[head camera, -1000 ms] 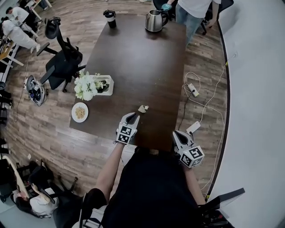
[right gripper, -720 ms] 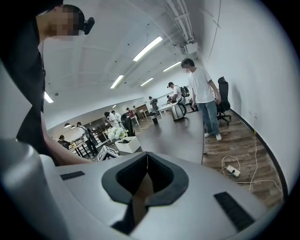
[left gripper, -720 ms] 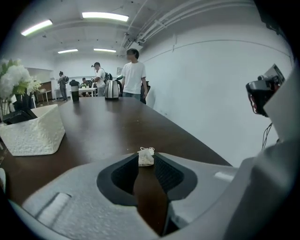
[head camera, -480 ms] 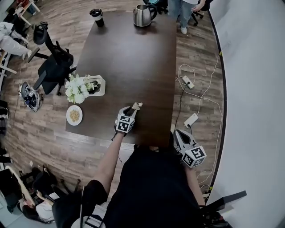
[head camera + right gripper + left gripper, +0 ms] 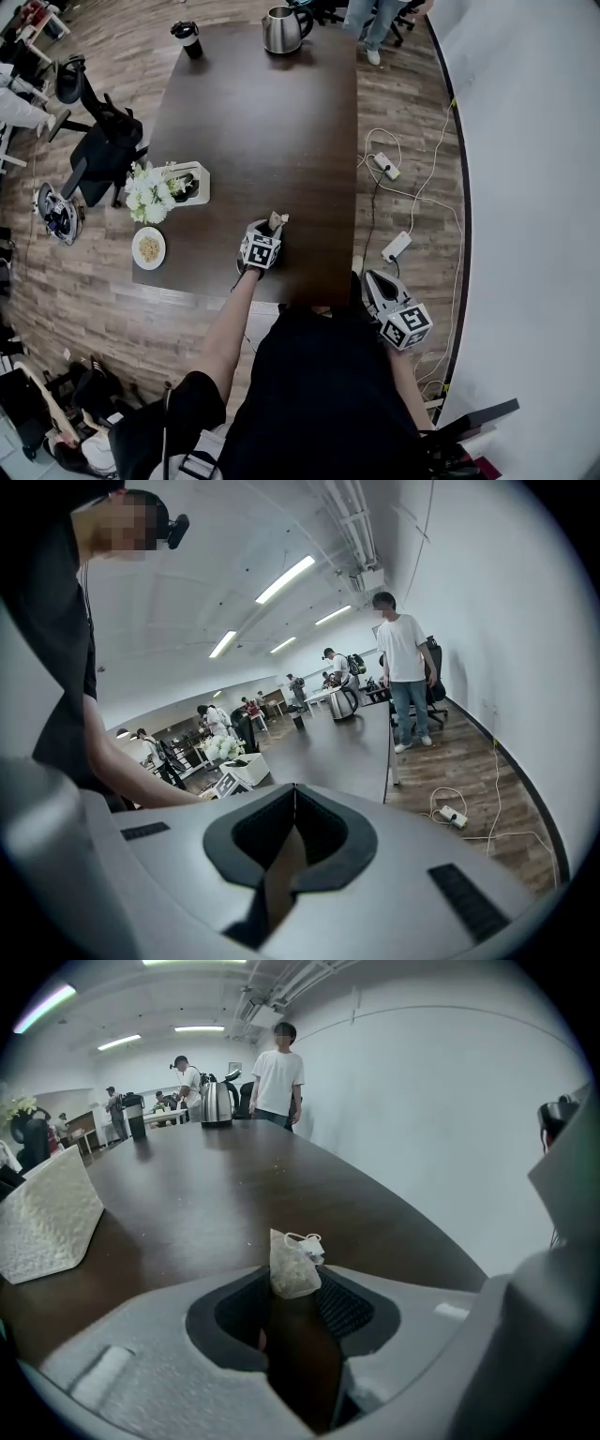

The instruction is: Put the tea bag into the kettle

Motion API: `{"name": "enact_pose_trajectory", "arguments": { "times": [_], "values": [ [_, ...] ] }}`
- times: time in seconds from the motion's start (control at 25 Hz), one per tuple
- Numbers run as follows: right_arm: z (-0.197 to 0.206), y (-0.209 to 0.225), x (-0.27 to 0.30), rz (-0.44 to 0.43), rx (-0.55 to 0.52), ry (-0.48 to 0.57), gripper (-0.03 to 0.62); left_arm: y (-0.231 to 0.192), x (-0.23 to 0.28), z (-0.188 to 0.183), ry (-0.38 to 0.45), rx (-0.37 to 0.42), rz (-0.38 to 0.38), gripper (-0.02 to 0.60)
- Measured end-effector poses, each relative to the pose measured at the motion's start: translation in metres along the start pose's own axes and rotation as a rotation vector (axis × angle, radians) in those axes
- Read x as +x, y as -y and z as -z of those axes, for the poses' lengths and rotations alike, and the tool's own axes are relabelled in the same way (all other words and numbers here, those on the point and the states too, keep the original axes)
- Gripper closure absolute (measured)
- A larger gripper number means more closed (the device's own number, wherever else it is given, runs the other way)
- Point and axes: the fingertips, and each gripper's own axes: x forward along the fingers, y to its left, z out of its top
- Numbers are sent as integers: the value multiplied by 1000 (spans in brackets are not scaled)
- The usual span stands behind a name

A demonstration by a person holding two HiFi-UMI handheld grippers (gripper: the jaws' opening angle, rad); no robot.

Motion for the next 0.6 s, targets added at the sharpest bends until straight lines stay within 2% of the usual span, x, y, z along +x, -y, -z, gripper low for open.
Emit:
{"name": "enact_pose_trajectory", "arguments": {
  "times": [0.24,0.28,0.36,0.6],
  "values": [
    [3,5,-5,9,12,1,586,-7,2,-3,8,13,-46,449],
    [3,5,-5,7,13,0,586,-9,2,-3,10,10,-54,464],
    [3,4,-4,1,12,-1,586,-11,0,-1,1,-13,-60,539],
    [3,2,-3,-12,9,2,586,-8,-5,2,-2,-55,-30,569]
  ]
}}
